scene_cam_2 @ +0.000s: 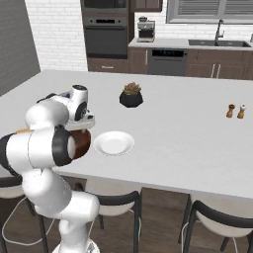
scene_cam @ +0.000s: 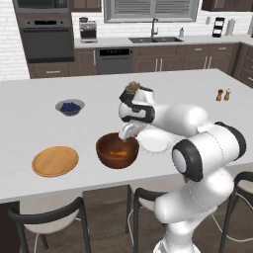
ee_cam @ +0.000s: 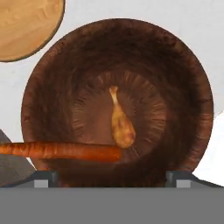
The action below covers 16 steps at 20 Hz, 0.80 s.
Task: Pick the chicken drumstick and carrot from their plates and place them in the bowl. Then put the bowl in the fridge.
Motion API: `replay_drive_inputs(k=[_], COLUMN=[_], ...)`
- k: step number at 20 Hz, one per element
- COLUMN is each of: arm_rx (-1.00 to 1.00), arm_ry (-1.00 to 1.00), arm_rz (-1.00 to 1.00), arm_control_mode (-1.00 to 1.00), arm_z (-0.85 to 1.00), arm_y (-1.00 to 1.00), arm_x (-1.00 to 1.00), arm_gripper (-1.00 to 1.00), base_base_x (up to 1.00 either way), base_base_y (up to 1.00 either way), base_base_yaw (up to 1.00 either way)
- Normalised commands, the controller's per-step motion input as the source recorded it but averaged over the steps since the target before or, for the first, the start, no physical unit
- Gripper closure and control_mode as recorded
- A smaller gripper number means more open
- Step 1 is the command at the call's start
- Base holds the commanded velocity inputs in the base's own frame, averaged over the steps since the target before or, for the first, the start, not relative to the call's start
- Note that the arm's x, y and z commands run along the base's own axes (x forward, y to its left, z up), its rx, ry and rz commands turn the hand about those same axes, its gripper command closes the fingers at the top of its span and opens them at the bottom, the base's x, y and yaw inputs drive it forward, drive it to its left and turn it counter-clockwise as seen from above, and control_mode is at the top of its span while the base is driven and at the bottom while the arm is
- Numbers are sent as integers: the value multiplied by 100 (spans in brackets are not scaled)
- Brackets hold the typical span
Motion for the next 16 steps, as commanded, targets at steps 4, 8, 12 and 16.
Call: replay_drive_inputs(k=[4,8,12,16], arm_rx=[0,-1,0,0], arm_ry=[0,4,0,0], arm_rz=[-33,-46,-40,-34], arm_control_mode=[-100,-100,-100,-100], arm_z=[12,-19,-40,-14], arm_y=[-88,-31,0,0], arm_x=[-58,0,9,34], arm_gripper=[-100,-100,-100,-100], base_base_x=[0,0,0,0], base_base_y=[0,0,0,0], base_base_yaw=[0,0,0,0])
